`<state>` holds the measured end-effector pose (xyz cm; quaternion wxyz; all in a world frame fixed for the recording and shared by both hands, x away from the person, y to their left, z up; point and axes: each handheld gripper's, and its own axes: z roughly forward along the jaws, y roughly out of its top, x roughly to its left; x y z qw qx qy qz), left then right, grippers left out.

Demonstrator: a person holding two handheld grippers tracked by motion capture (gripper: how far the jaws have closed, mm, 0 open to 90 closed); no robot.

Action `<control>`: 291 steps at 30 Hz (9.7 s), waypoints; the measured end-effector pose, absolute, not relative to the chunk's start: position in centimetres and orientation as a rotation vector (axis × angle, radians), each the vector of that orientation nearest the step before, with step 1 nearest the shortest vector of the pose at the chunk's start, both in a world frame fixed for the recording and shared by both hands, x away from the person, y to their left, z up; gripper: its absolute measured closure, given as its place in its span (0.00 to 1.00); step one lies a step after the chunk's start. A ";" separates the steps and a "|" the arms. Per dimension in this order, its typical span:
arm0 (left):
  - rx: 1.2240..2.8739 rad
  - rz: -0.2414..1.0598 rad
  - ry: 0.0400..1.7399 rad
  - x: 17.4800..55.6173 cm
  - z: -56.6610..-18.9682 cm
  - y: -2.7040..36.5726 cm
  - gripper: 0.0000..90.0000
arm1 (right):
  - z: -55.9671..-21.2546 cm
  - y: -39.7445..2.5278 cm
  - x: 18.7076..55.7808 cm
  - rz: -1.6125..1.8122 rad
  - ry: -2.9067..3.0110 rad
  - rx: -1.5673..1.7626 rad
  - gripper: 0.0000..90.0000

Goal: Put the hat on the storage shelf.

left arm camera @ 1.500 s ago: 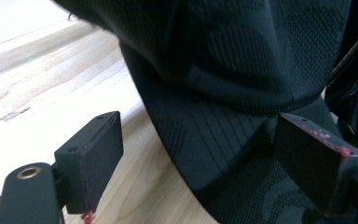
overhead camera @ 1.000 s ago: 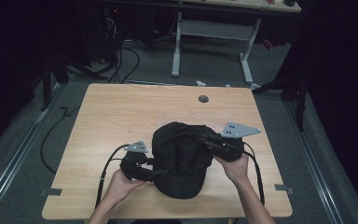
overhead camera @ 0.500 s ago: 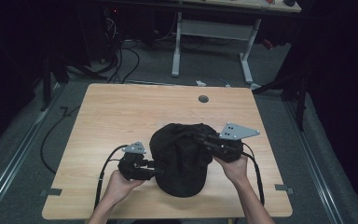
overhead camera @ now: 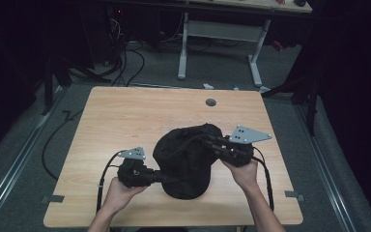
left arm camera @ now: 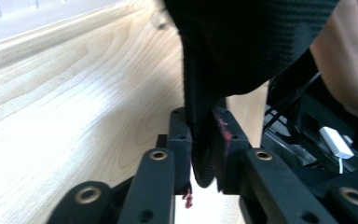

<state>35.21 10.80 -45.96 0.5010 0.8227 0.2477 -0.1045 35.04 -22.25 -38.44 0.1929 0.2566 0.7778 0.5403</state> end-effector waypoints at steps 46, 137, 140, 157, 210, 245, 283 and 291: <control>1.808 0.025 0.691 34.8 -42.8 13.6 0.96 | -50.8 -28.1 34.1 1.110 2.133 1.336 0.41; 1.755 0.412 0.916 44.5 -42.7 10.2 0.96 | -53.1 -28.4 34.5 0.871 2.071 1.443 0.37; 1.755 0.415 0.916 44.5 -42.8 10.1 0.96 | -53.1 -28.4 34.5 0.870 2.071 1.442 0.37; 1.796 0.374 0.935 44.1 -44.5 9.8 0.96 | -53.1 -28.4 34.5 0.871 2.070 1.443 0.37; 1.844 0.322 0.997 40.4 -43.4 13.5 0.39 | -53.1 -28.4 34.5 0.870 2.070 1.443 0.37; 1.827 0.292 1.051 36.7 -45.6 16.4 0.37 | -53.1 -28.4 34.5 0.871 2.069 1.444 0.37; 1.877 0.278 1.115 35.8 -50.1 15.8 0.36 | -53.1 -28.4 34.5 0.871 2.067 1.449 0.37; 1.921 0.302 1.124 35.8 -51.7 15.0 0.36 | -53.1 -28.4 34.5 0.871 2.068 1.448 0.37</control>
